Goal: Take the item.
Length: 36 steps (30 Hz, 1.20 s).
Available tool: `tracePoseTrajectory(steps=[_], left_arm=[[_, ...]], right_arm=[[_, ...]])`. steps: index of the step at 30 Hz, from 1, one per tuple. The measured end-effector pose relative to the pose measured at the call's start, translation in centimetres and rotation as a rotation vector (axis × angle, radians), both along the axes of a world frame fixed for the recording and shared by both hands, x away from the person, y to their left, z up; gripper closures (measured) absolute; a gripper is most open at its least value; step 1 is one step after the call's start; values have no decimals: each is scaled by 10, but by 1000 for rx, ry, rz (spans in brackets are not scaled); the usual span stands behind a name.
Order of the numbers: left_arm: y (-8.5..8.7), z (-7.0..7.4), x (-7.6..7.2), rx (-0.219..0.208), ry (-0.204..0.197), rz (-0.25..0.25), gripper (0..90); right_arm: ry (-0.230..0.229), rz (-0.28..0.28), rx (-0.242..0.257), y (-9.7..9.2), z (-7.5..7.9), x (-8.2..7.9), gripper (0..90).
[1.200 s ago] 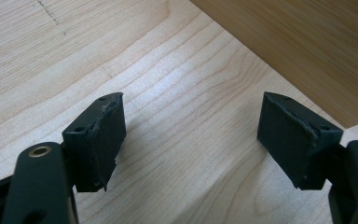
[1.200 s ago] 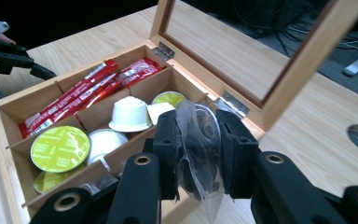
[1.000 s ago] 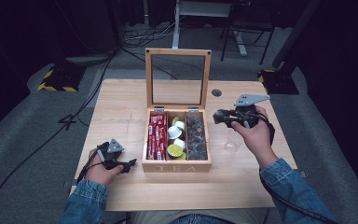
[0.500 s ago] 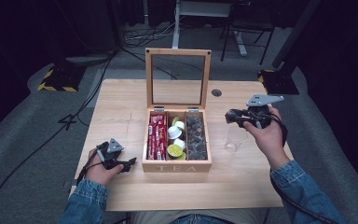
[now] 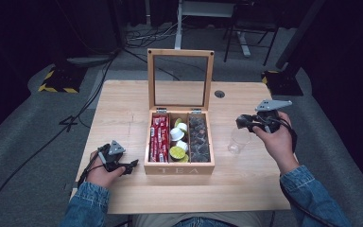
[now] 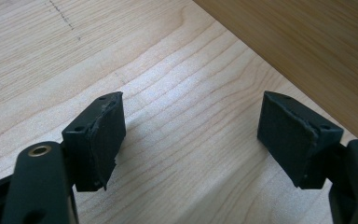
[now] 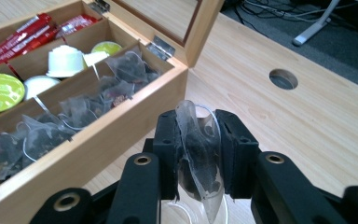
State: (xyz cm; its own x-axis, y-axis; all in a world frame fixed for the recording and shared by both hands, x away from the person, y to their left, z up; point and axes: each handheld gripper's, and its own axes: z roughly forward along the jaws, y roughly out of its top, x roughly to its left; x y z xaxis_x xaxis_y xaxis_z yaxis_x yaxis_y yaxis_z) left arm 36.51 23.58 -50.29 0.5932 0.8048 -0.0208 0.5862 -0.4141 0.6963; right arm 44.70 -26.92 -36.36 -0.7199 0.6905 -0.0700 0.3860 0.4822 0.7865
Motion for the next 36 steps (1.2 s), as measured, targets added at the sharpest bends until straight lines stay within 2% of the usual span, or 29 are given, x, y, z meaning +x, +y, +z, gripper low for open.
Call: tracePoseTrajectory(steps=[10, 21, 36], left_arm=[[0, 0, 0, -1, -2, -2, 238], [0, 0, 0, -1, -2, -2, 237], [0, 0, 0, -2, -2, -1, 237]], right_arm=[[51, -6, -31, -4, -12, 1, 714], [76, -16, -24, -9, -22, -2, 713], [148, 19, -72, -5, -37, -4, 691]])
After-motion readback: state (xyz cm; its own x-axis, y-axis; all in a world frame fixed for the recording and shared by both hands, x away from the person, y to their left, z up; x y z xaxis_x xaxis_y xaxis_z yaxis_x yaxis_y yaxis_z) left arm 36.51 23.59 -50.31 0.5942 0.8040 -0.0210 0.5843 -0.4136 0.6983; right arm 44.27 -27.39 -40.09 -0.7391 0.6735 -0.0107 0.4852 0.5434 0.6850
